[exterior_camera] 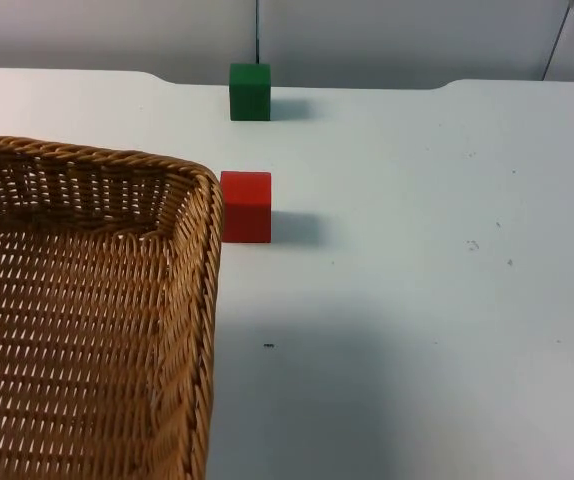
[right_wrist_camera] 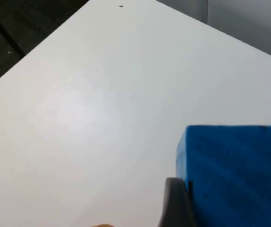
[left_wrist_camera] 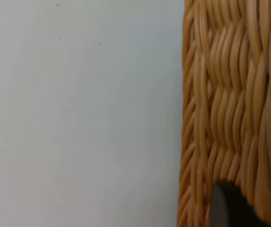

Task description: Pick up the basket with the left hand and place the blue cube into the basket with the right hand.

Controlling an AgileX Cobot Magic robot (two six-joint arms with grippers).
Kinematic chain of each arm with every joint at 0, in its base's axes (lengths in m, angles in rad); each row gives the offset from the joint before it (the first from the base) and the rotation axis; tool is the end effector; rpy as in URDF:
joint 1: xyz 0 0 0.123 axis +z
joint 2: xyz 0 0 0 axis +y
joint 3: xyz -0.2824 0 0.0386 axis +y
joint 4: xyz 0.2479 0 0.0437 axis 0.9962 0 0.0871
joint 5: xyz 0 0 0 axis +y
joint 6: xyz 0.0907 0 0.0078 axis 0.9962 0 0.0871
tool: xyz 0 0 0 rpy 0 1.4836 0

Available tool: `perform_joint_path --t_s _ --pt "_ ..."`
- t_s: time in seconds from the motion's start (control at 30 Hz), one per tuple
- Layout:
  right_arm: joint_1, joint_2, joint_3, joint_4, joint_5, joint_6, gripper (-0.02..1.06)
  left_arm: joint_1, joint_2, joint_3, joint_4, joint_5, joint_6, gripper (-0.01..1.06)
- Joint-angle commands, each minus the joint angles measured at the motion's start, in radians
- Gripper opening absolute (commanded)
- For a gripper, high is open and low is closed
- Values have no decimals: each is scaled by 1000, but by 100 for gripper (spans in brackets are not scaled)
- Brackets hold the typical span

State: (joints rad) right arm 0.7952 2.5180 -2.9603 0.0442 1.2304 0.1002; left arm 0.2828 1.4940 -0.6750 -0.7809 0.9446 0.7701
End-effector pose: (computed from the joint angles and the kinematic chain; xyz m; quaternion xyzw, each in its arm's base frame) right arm 0.3660 0.3786 0.3434 -0.3107 0.8518 0.2022 0.3702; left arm 0.2283 0.0122 0.1817 -0.0092 0.9538 -0.2806 0.1066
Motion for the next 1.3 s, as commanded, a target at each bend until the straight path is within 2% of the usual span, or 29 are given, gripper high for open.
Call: perform_joint_path --t_s 0.0,0.1,0.2,0.27,0.33,0.4,0.5,0.6,0.73,0.87,0.97,1.0,1.1,1.13,1.17,1.23,1.27 --pt "-11 -10 -5 -23 -9 -29 0 1 -5 2 -31 17 1 0" --pt "-29 -10 -5 -23 -33 -56 0 1 -5 2 -35 22 1 0" --pt "-31 -10 -5 -172 -142 -72 0 1 -5 2 -67 25 19 0" --pt "-28 -10 -5 -201 -152 -49 0 1 -5 2 -76 29 33 0" --pt "-20 -10 -5 -155 -155 -67 0 1 -5 2 -84 27 35 0" --pt "-12 -10 -5 -101 -139 -138 0 1 -5 2 -84 27 40 0" --pt "-7 -10 -5 -65 -116 -144 0 1 -5 2 -76 27 42 0" --pt "-7 -10 -5 33 -96 -199 0 1 -5 2 -69 27 42 0" --pt "-18 -10 -5 44 -107 -227 0 1 -5 2 -69 29 42 0" --pt "-56 -60 4 112 -87 -223 0 1 -5 2 -69 25 42 0" --pt "-80 -181 188 31 -97 -214 0 1 -5 2 -75 19 42 0" --pt "-80 -181 188 31 -97 -214 0 1 -5 2 -75 19 42 0" --pt "-89 -318 395 -8 -98 -232 0 1 -5 2 -77 15 42 0" --pt "-79 -367 499 -52 -98 -251 0 1 -5 2 -77 15 42 0" --pt "-79 -367 499 -52 -98 -251 0 1 -5 2 -77 15 42 0" --pt "-65 -427 614 -84 -109 -251 0 1 -5 2 -77 15 42 0" --pt "-65 -451 677 -57 -127 -263 0 1 -5 2 -77 15 42 0"
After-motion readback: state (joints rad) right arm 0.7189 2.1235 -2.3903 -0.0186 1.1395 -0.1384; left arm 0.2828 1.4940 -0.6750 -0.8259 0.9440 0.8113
